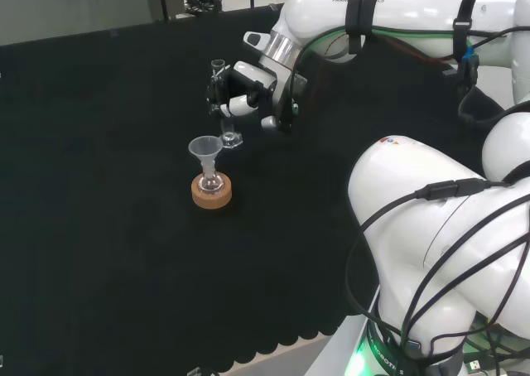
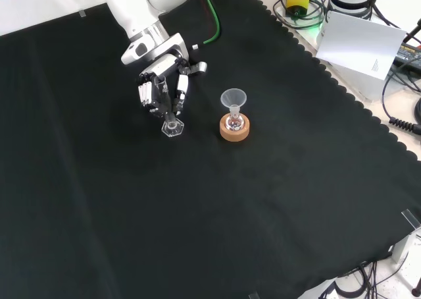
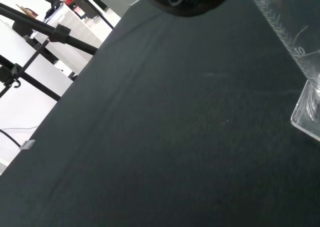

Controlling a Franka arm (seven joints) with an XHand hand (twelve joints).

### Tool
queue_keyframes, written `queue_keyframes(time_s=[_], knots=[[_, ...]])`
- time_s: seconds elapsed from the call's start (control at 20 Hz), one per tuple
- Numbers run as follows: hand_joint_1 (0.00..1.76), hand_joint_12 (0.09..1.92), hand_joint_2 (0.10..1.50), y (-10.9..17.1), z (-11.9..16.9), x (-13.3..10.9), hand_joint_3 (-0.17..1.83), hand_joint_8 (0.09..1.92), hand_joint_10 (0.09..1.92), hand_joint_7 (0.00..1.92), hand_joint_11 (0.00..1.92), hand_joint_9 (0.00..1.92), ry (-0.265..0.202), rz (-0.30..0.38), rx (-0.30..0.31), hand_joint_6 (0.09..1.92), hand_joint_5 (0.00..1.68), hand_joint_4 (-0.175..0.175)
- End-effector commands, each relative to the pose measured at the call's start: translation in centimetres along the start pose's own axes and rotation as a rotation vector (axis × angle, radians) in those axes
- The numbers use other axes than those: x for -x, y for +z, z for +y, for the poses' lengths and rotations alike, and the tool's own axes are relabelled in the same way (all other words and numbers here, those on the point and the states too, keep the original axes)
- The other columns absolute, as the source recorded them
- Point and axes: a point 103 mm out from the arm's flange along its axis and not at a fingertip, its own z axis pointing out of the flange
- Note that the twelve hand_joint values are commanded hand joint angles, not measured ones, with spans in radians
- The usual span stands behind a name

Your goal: Put the graduated cylinder back on the table.

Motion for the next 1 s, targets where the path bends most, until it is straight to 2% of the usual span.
queue_keyframes(time_s=[0.05, 0.2, 0.3, 0.4, 0.5, 0.8, 1.0], knots=[[1.37, 0.94, 1.14, -0.1, -0.1, -0.2, 0.00, 1.28, 0.96, 0.74, 0.99, 1.06, -0.012, -0.001, -0.020, 1.14, 0.87, -0.175], [1.20, 0.99, 1.14, -0.2, -0.1, -0.2, 0.00, 0.84, 0.63, 0.85, 0.95, 1.06, -0.012, 0.002, -0.036, 1.10, 0.92, -0.175], [1.17, 1.01, 1.14, -0.2, -0.2, -0.1, 0.00, 0.71, 0.48, 0.87, 0.95, 1.08, -0.009, 0.004, -0.039, 1.07, 0.93, -0.175], [1.24, 1.02, 1.11, -0.2, -0.3, 0.0, -0.03, 0.66, 0.41, 0.85, 0.92, 1.08, -0.004, 0.004, -0.046, 0.91, 0.89, -0.094], [1.26, 1.05, 1.13, -0.3, -0.5, 0.1, -0.13, 0.63, 0.34, 0.83, 0.88, 1.09, 0.006, 0.003, -0.052, 0.80, 0.86, -0.062], [1.17, 1.19, 1.10, -0.7, -0.7, 0.3, -0.17, 0.61, 0.28, 0.71, 0.66, 0.99, 0.033, 0.009, -0.079, 0.75, 0.73, -0.055], [1.10, 1.25, 1.06, -1.2, -0.8, 0.4, -0.17, 0.64, 0.32, 0.61, 0.55, 0.89, 0.050, 0.027, -0.039, 0.66, 0.54, -0.078]])
